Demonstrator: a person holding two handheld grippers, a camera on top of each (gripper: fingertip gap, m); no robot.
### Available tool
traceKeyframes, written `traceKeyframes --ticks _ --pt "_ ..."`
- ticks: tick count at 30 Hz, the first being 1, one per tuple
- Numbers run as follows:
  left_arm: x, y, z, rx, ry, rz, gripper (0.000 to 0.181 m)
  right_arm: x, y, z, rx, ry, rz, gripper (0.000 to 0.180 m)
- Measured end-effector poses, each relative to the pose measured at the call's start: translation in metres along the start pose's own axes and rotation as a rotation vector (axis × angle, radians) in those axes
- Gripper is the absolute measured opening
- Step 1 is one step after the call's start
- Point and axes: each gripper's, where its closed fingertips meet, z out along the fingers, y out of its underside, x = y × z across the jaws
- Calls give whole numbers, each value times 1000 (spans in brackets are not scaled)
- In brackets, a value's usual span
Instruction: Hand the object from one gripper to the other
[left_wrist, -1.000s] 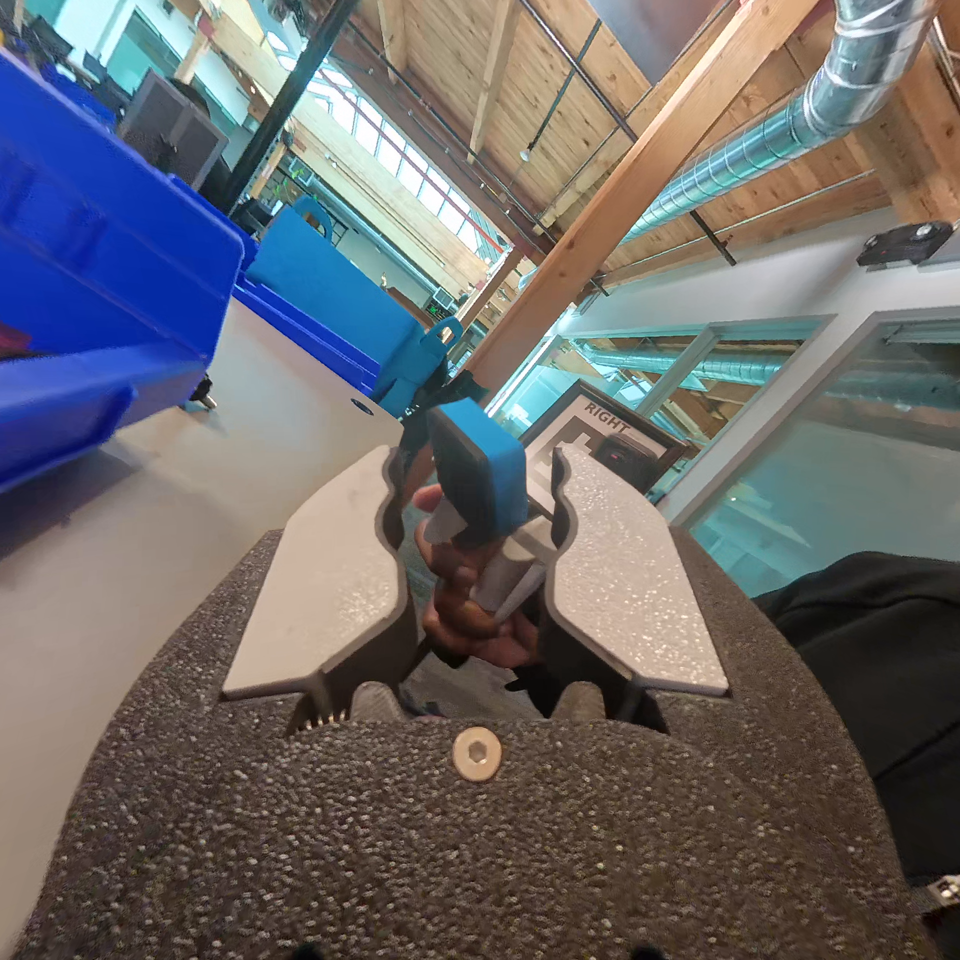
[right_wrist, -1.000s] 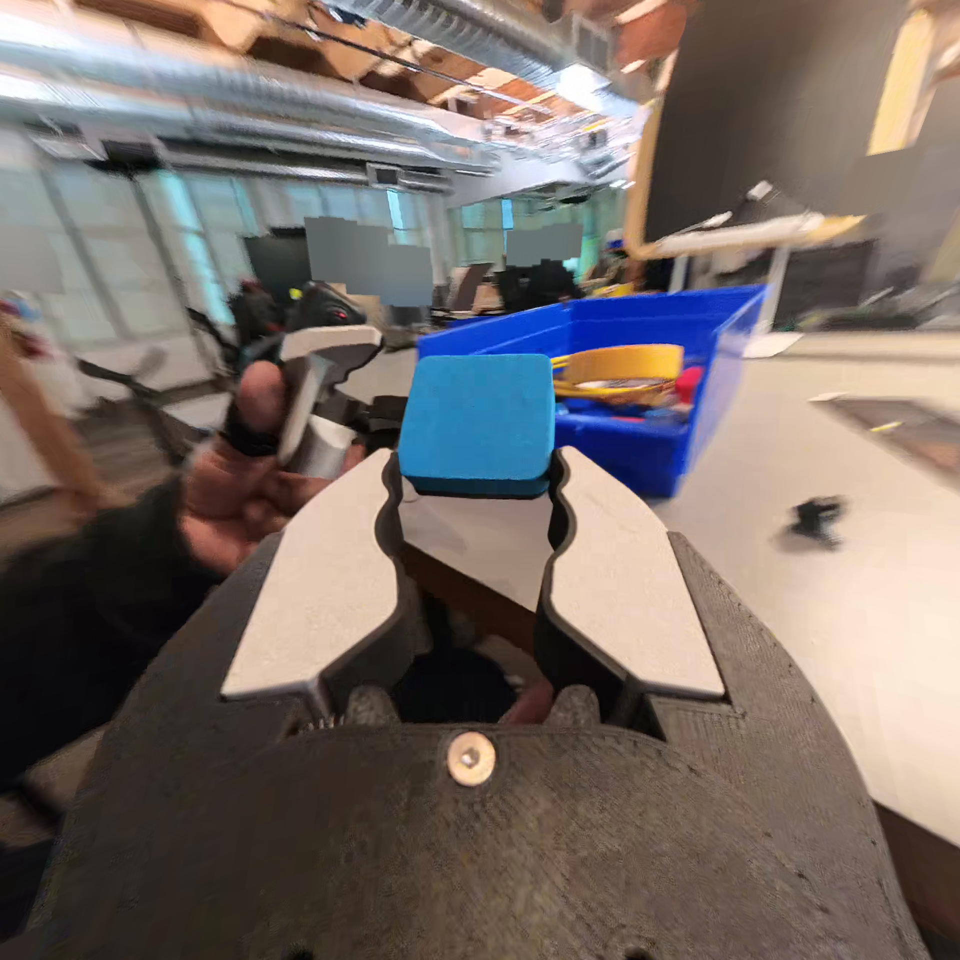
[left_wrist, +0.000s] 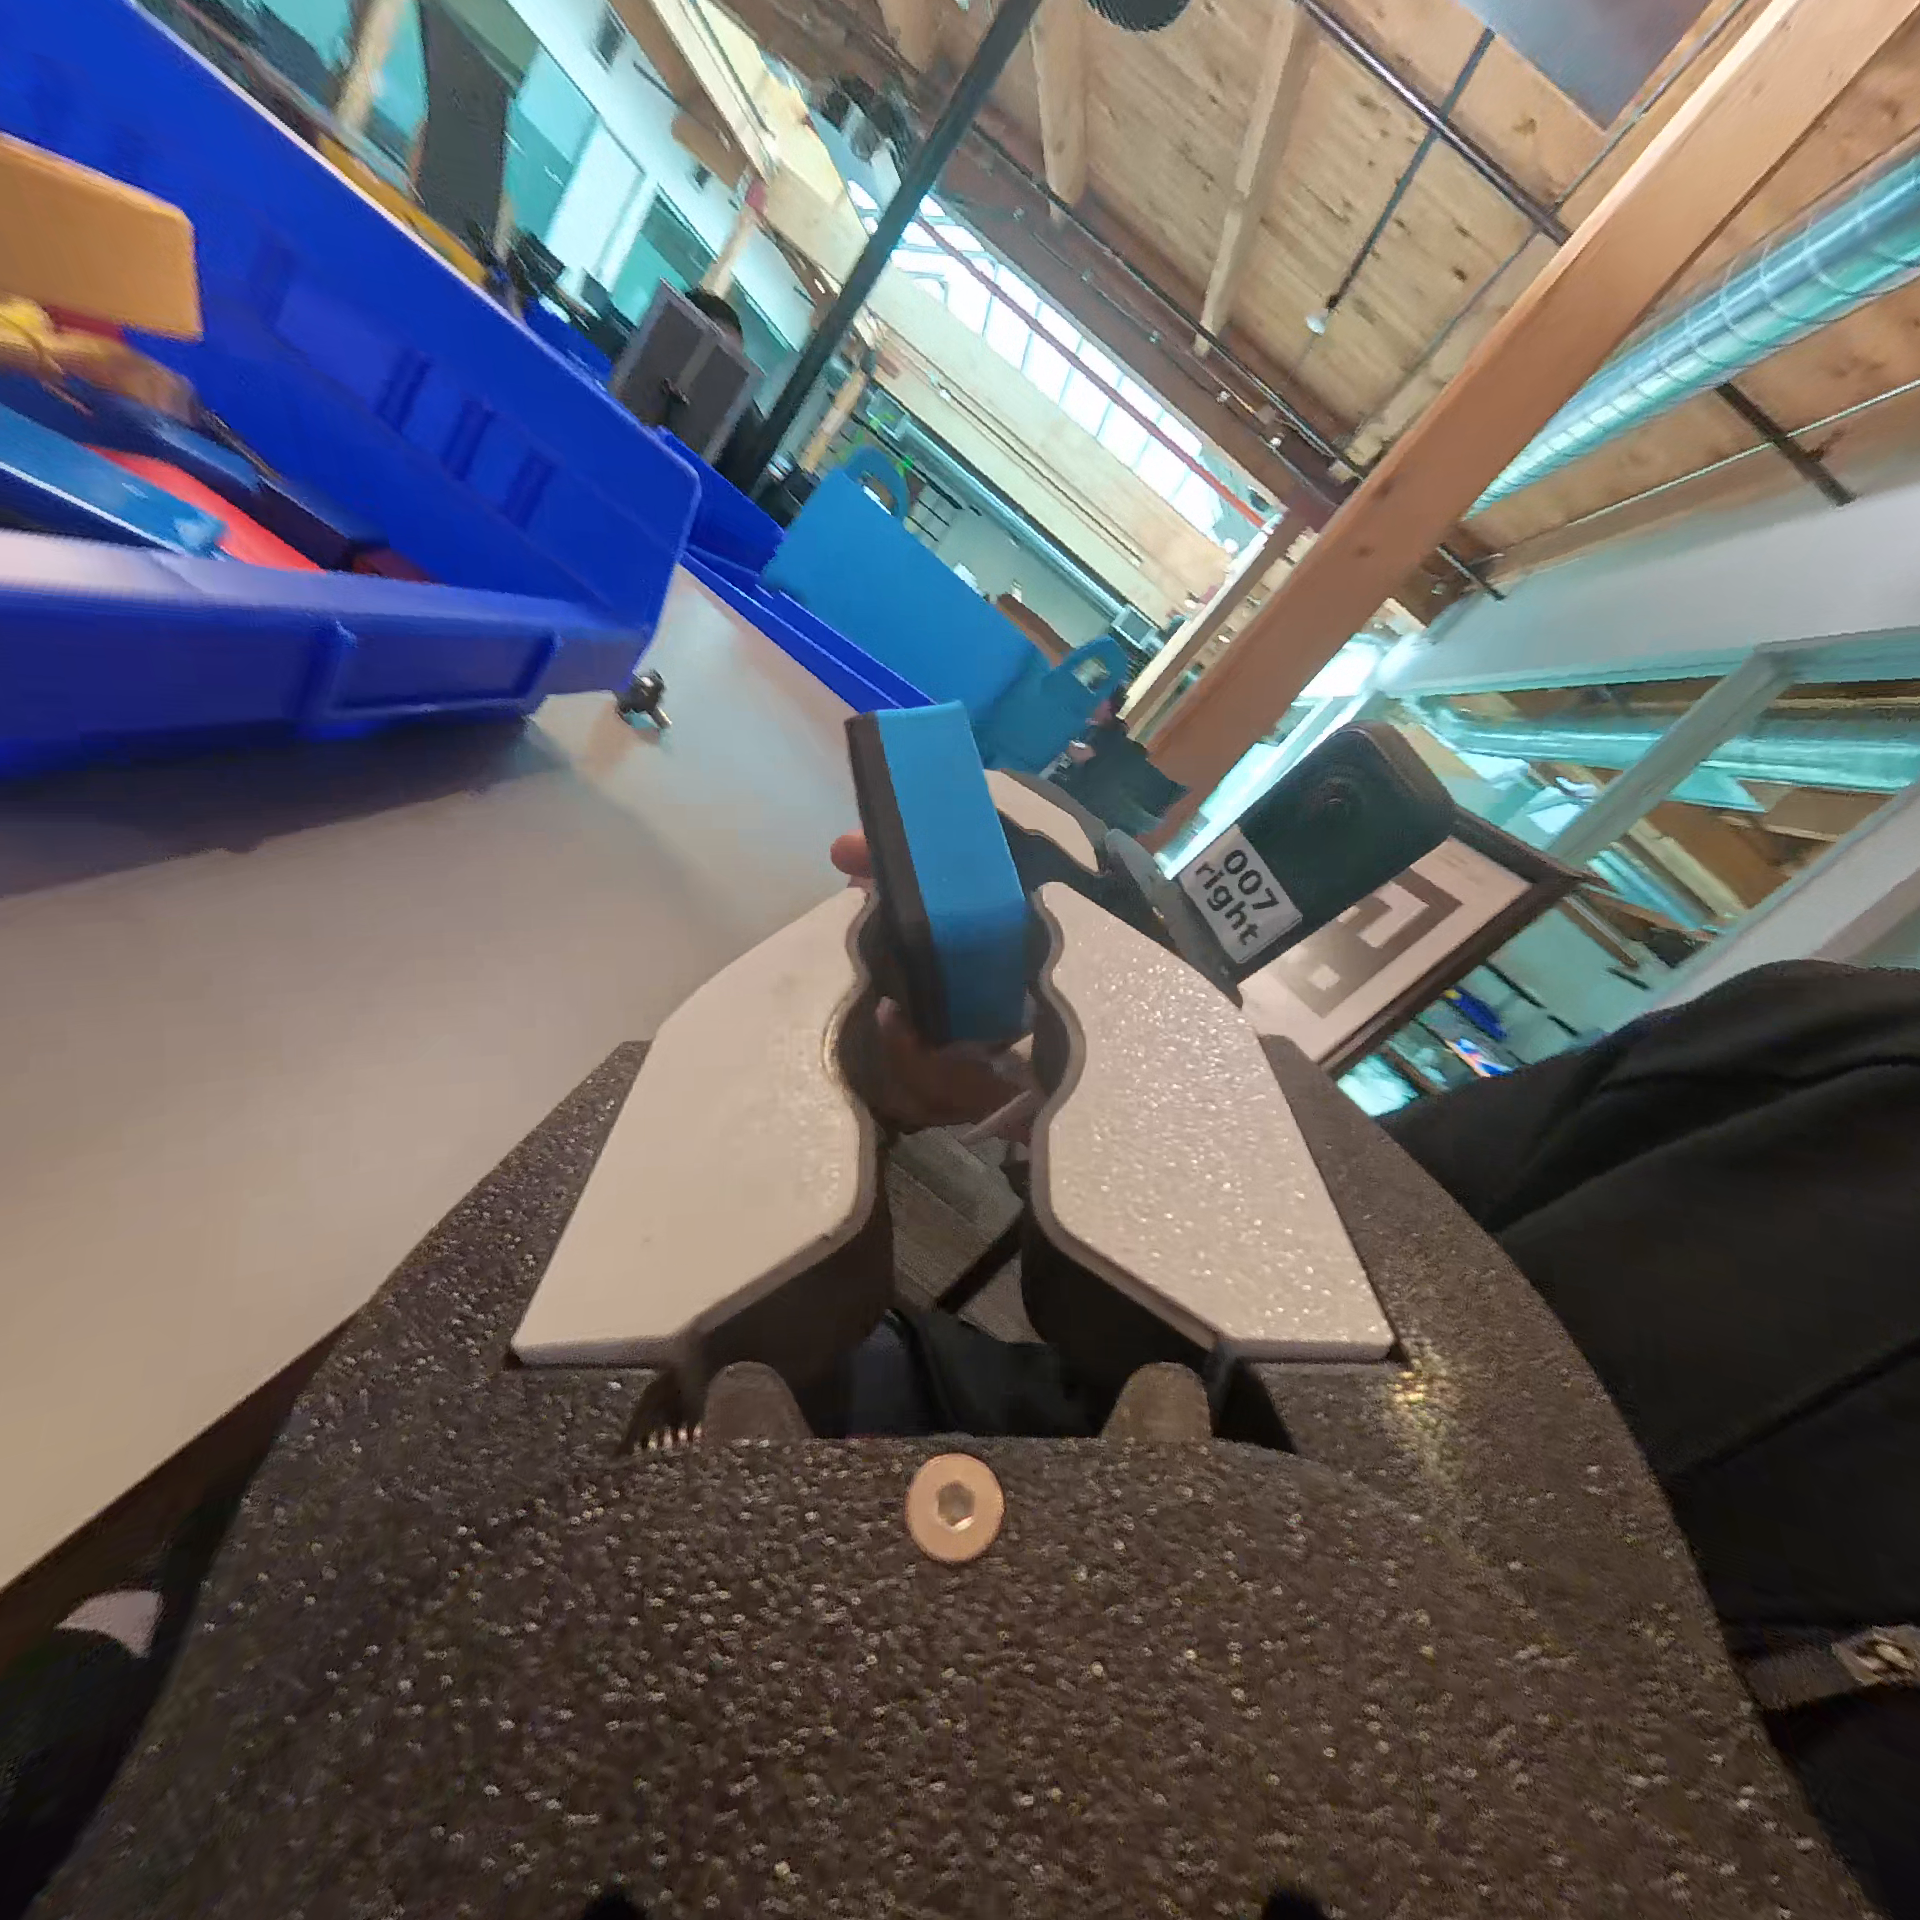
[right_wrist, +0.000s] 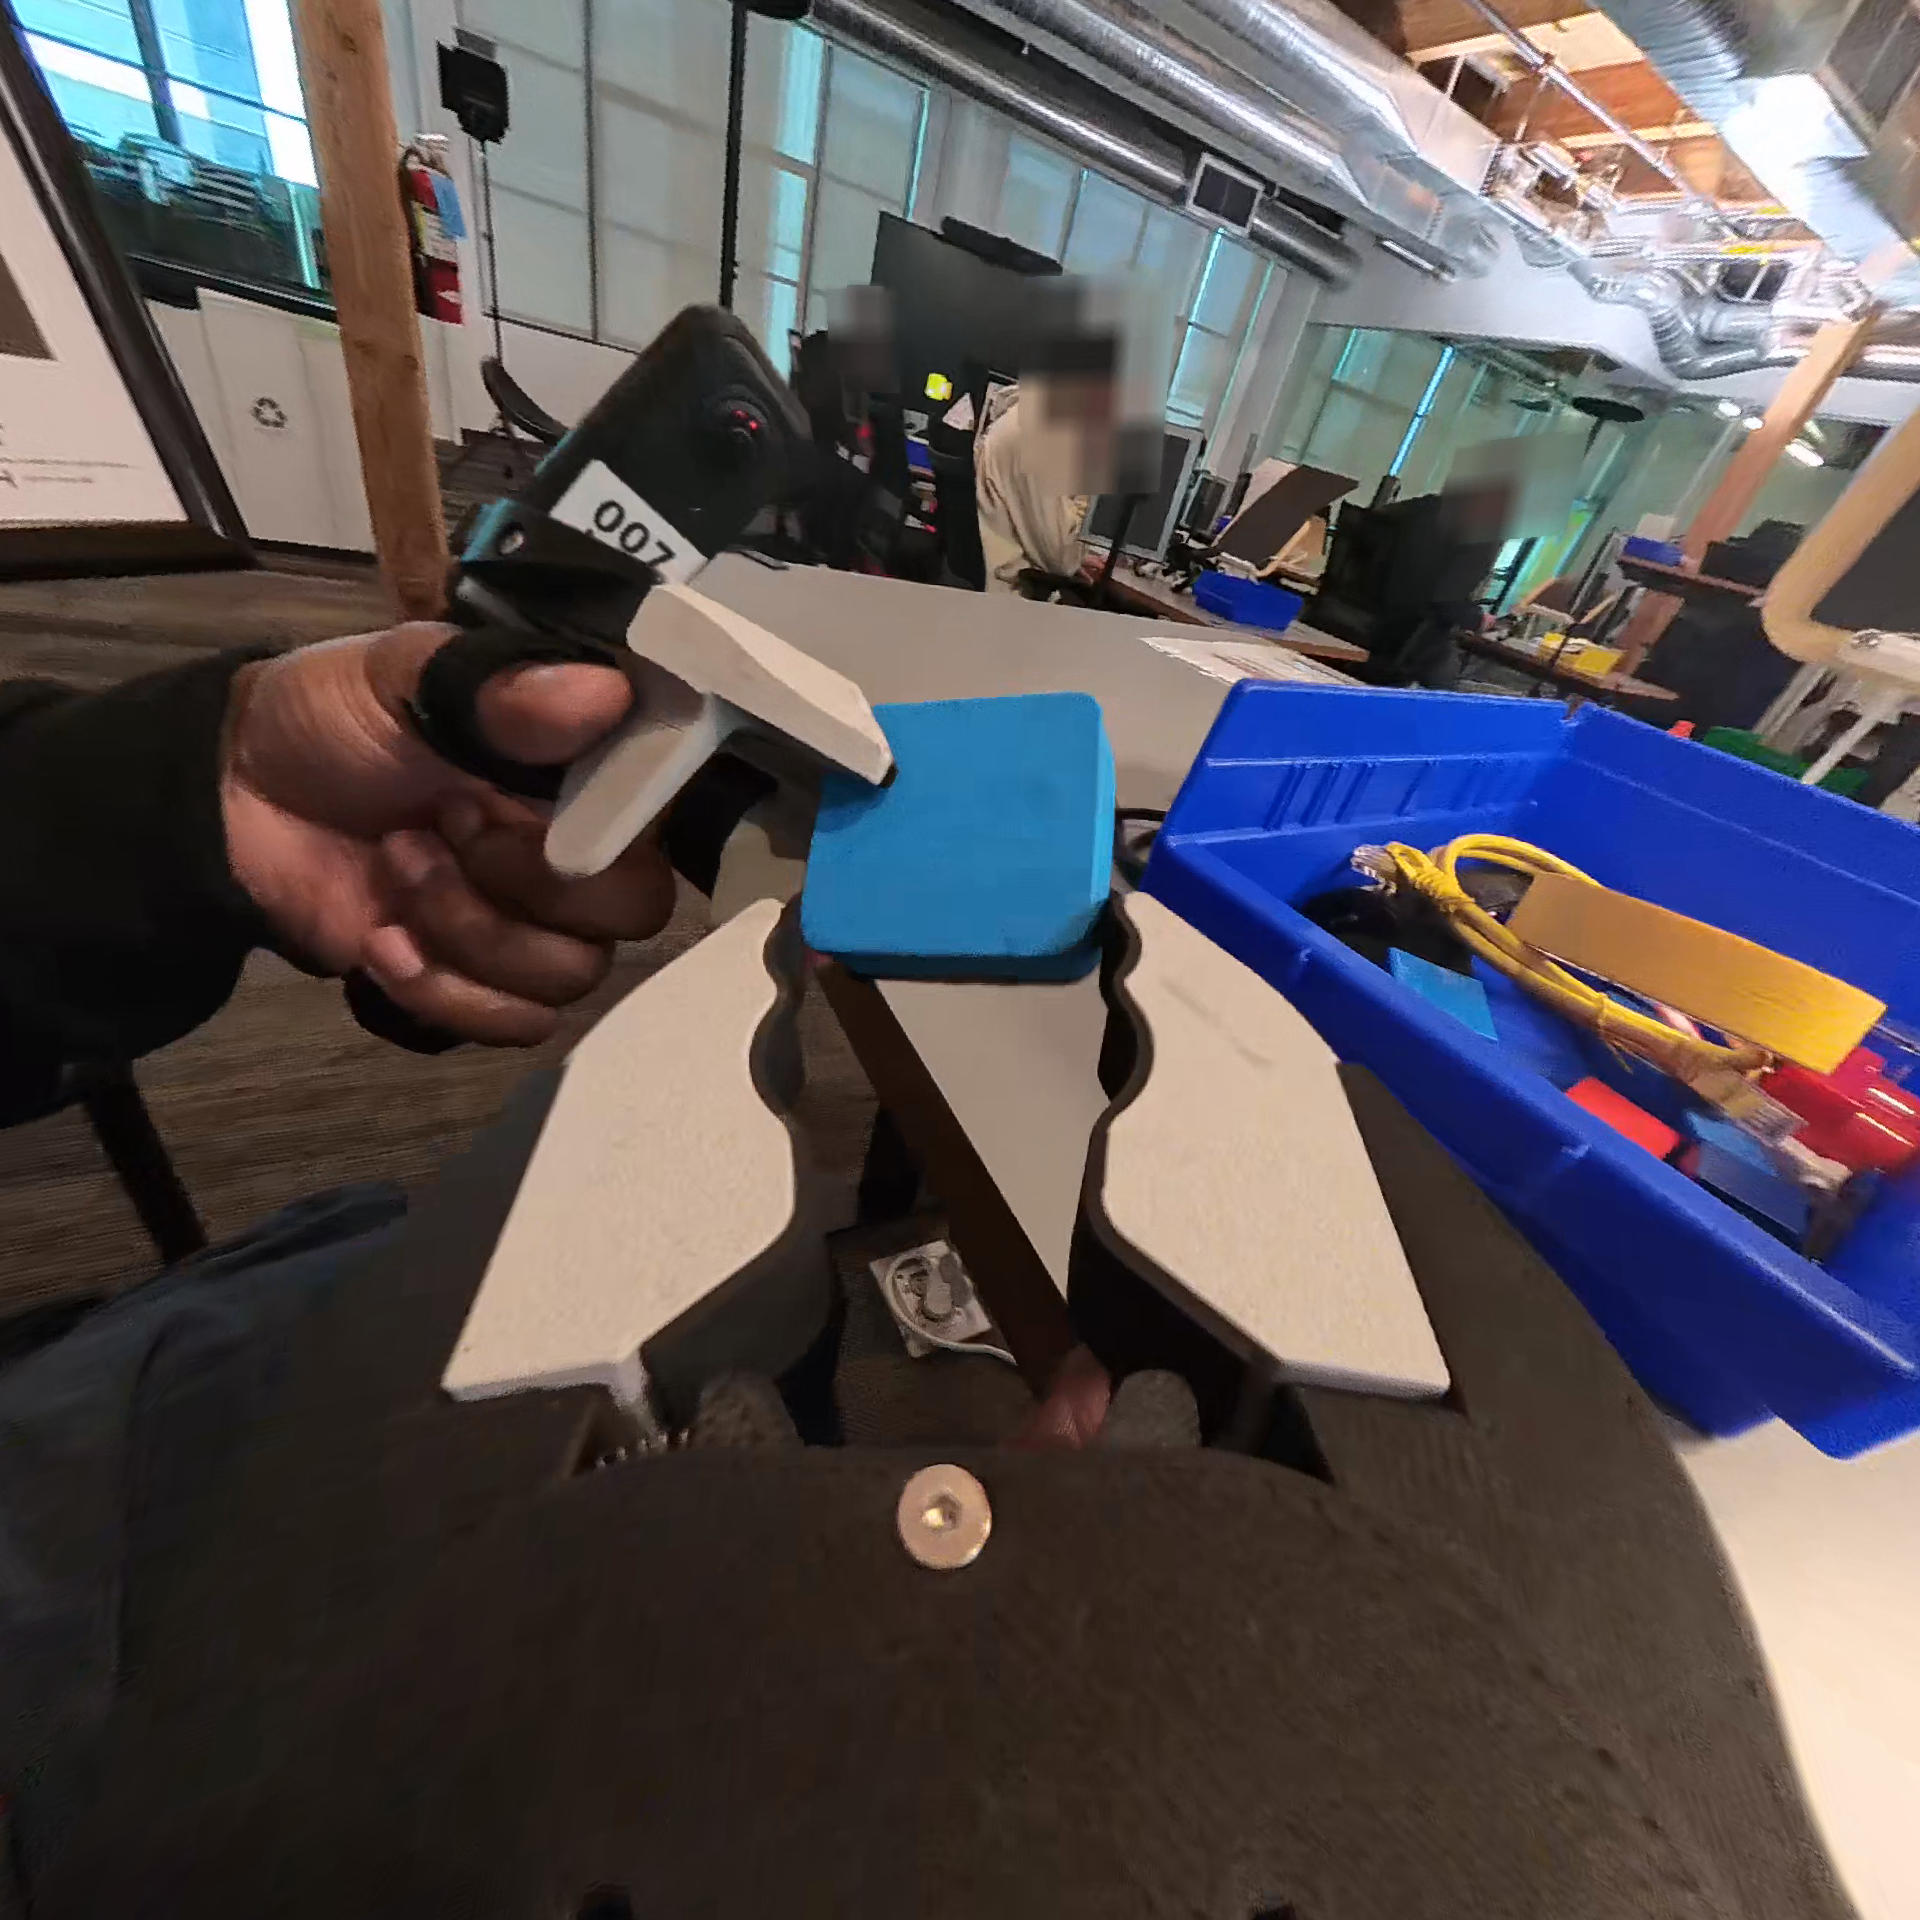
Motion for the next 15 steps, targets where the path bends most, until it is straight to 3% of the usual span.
traceKeyframes --ticks 1,9,15 --pt "0 -5 -4 32 -25 31 24 0 -2 0 7 -9 12 55" --pt "-10 -52 -47 205 -206 243 25 42 2 -18 -18 45 141 56" --pt "-29 -92 -48 221 -292 310 25 105 0 -46 -32 155 157 53"
